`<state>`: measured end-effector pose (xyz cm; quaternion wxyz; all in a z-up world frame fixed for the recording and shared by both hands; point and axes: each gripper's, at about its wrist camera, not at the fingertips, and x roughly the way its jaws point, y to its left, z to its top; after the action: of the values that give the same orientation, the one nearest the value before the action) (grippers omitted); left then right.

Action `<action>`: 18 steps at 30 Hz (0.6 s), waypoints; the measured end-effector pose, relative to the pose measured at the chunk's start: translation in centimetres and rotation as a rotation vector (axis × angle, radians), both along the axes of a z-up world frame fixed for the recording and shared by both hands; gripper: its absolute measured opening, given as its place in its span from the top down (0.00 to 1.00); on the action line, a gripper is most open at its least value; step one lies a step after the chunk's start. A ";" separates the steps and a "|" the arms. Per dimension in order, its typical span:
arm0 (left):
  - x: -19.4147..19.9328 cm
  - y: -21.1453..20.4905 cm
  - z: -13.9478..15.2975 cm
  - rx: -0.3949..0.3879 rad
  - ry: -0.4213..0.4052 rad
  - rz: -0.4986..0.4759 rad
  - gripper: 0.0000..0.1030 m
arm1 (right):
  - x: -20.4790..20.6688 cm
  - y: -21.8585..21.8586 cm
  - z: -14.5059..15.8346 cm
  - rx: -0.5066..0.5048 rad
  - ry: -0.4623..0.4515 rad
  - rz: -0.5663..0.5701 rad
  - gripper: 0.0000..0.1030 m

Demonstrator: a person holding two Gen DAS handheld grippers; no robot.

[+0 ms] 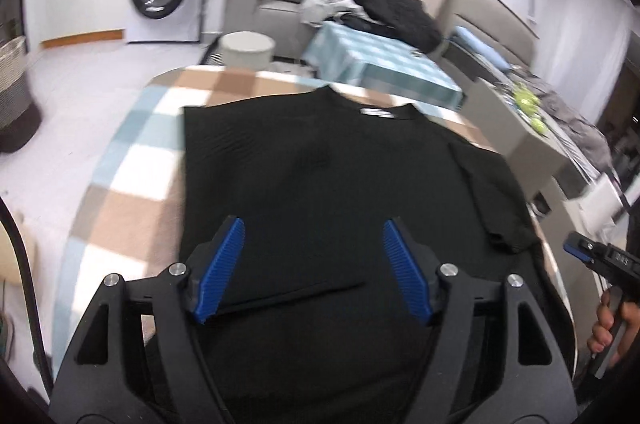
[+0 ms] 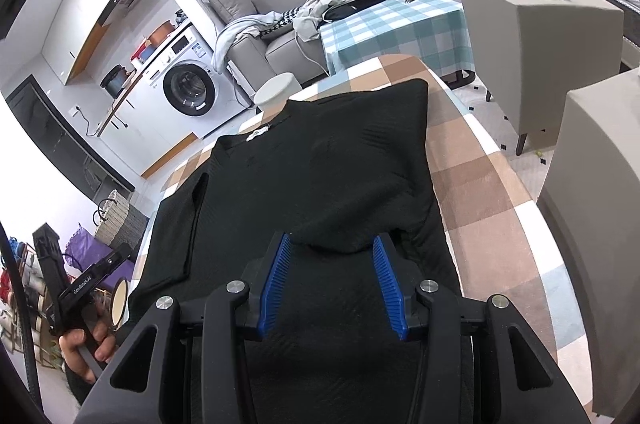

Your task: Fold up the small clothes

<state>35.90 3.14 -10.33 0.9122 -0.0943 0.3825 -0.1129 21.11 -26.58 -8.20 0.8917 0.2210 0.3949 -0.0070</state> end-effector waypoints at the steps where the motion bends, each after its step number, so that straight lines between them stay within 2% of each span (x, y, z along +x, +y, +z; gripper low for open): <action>1: -0.5 1.1 -0.2 0.010 0.000 0.015 0.32 | 0.1 0.0 -0.3 0.003 0.009 0.004 0.57; 3: -3.3 4.2 -0.3 0.043 -0.009 0.044 0.32 | 0.2 0.1 -0.6 0.004 0.025 0.011 0.57; 7: -6.7 6.1 -0.1 0.112 -0.019 0.089 0.32 | -0.2 0.3 -1.0 -0.023 0.061 0.037 0.56; 11: -11.2 8.3 0.4 0.191 -0.034 0.141 0.31 | -2.3 0.0 -1.2 -0.028 0.086 0.054 0.52; 15: -15.4 11.0 0.1 0.202 -0.016 0.188 0.22 | -5.7 -0.1 -1.2 -0.073 0.108 0.094 0.47; 18: -18.4 12.7 -1.0 0.201 0.020 0.215 0.22 | -8.5 -0.3 -1.5 -0.108 0.123 0.114 0.41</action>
<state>17.52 15.82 -11.34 0.9199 -0.0440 0.3888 0.0252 12.61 -26.85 -9.65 0.8753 0.1490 0.4599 0.0090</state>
